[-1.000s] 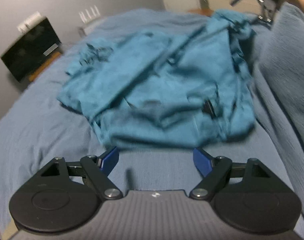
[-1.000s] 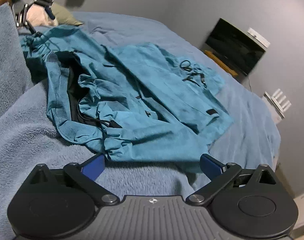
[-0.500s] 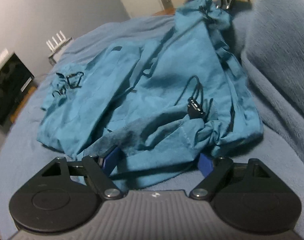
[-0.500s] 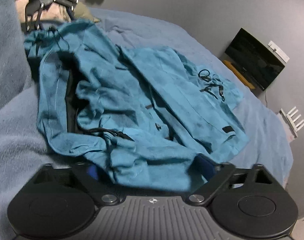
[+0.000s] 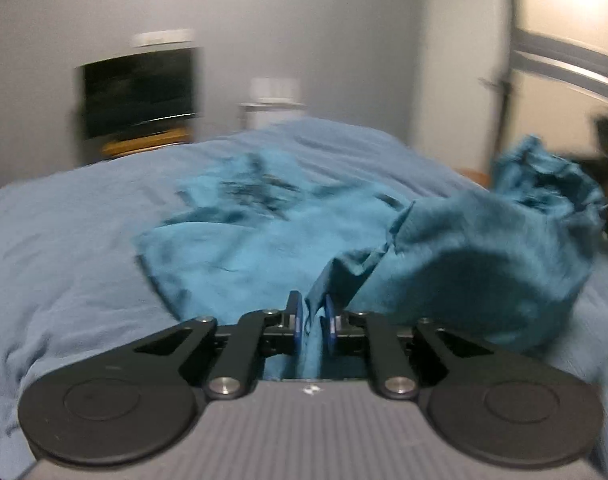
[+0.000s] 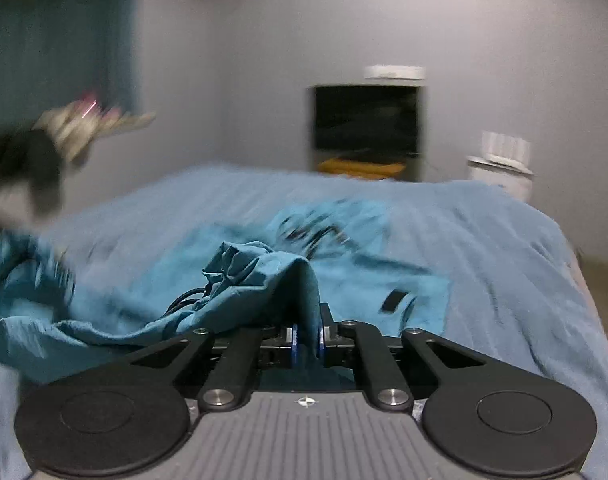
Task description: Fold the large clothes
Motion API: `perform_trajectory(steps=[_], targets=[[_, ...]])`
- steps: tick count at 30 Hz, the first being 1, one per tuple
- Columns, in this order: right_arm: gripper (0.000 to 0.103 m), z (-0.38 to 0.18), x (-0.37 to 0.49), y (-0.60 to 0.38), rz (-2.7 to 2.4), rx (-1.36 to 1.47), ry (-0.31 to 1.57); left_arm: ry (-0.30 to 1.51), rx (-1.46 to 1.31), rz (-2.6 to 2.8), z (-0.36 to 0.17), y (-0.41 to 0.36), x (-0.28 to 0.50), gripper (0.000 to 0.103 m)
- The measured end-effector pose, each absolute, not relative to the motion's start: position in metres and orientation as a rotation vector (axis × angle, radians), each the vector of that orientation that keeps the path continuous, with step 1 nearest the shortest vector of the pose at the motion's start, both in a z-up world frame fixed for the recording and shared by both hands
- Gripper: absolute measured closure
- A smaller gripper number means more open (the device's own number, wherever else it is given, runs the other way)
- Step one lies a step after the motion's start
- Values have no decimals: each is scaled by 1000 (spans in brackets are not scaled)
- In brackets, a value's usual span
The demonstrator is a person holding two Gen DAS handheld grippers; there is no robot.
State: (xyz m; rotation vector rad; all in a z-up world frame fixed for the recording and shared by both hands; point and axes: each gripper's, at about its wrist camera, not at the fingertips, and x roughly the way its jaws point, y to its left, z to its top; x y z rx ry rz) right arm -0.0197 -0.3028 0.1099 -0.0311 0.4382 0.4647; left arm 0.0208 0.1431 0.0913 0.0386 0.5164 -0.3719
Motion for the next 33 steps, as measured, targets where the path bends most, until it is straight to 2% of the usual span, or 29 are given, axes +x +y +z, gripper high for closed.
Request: perform_trajectory(steps=[3,9,16,19,20,21,23,24,28,33], targets=[[94,110,16,-306,327,123,408,486,-63,-251,91,149,60,98],[95,93,96,-307,108,298,394,411,-137,-30,91,151,137,98],[94,20,161,-316,-3,445,374,393,-306,190,47,182,210,99],[84,-14,184,-320,3,433,424,462,-411,205,9,202,224,98],[78,-23,190,-319,15,426,442,488,-432,171,-2,207,224,96],[63,-28,199,-320,28,411,463,516,-438,141,-11,212,228,93],[48,-35,213,-318,44,360,493,568,-418,108,-18,215,229,81],[44,-37,219,-316,50,329,493,579,-411,96,-19,216,232,77],[41,-40,234,-307,80,224,512,613,-429,40,-22,222,244,55],[41,-36,242,-300,105,107,554,686,-506,-90,-37,228,254,55]])
